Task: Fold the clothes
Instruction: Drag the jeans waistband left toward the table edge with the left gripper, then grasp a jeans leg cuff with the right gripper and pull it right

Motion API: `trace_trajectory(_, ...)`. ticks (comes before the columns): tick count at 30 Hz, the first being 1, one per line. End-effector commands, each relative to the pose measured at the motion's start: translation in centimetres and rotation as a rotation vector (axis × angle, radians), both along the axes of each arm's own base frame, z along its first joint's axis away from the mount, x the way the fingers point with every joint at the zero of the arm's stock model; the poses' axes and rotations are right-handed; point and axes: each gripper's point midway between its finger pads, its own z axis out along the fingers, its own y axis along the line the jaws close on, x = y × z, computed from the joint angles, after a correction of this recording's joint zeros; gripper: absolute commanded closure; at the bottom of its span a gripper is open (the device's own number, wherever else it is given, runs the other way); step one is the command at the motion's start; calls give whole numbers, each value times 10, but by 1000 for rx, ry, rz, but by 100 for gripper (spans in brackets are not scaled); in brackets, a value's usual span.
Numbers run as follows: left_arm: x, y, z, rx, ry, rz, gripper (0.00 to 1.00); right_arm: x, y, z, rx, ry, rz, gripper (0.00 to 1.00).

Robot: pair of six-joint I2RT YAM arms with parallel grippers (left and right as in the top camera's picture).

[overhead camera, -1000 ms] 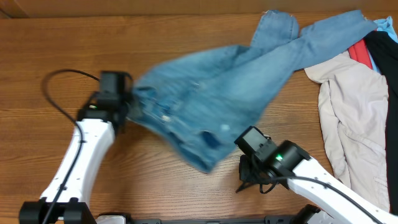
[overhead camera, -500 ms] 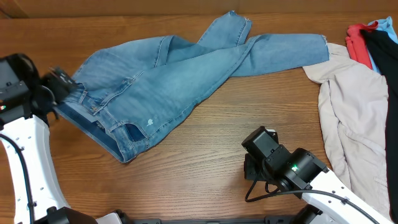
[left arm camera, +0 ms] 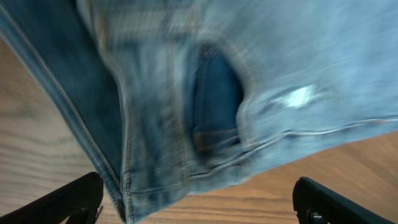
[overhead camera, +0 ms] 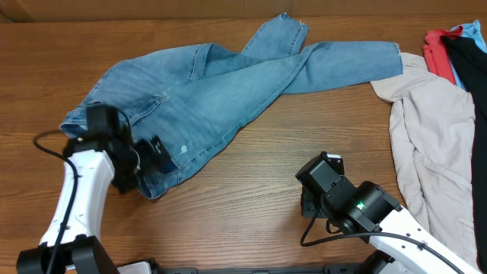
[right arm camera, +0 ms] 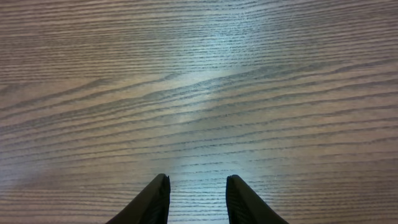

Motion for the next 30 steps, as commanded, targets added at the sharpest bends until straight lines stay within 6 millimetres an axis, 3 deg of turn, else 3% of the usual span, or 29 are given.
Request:
trace_trajectory(1, -17, -7, -20, -30, 57, 59, 0, 4, 0, 5, -2, -29, -2, 66)
trace_trajectory(4, -20, -6, -34, -19, 43, 61, 0, 4, 0, 5, -1, -30, -3, 66)
trace_trajectory(5, -18, -5, -38, -17, 27, 60, 4, 4, 0, 5, -1, -30, -3, 66)
trace_trajectory(6, -15, -5, -39, -14, 10, 59, 16, 4, 0, 5, -1, -30, -3, 66)
trace_trajectory(8, -8, -4, -41, -6, -29, 47, 78, 4, 0, 5, -1, -30, -3, 67)
trace_trajectory(9, -6, -3, -41, -4, -39, 47, 96, 4, 0, 5, -1, -30, -3, 67)
trace_trajectory(11, -2, 0, -38, 0, -50, 58, 96, 4, 0, 5, -1, -30, -3, 67)
trace_trajectory(14, 3, 24, -25, 22, -43, 153, 96, 6, 2, 6, 6, -39, -3, 67)
trace_trajectory(17, 7, 66, 0, 64, -45, 277, 96, 14, 5, 9, 18, -73, -6, 66)
trace_trajectory(19, 7, 105, 22, 128, -57, 369, 96, 23, 11, 13, 44, -114, 0, 62)
trace_trajectory(23, -3, 160, 60, 201, -81, 485, 96, 50, 20, 20, 86, -197, 7, 51)
trace_trajectory(25, -11, 173, 69, 205, -79, 527, 96, 64, 19, 20, 99, -219, -19, 49)
trace_trajectory(28, -20, 176, 69, 181, -60, 558, 96, 97, 13, 16, 142, -248, -77, 46)
trace_trajectory(30, -24, 174, 64, 181, -40, 560, 96, 130, 8, 12, 214, -260, -110, 45)
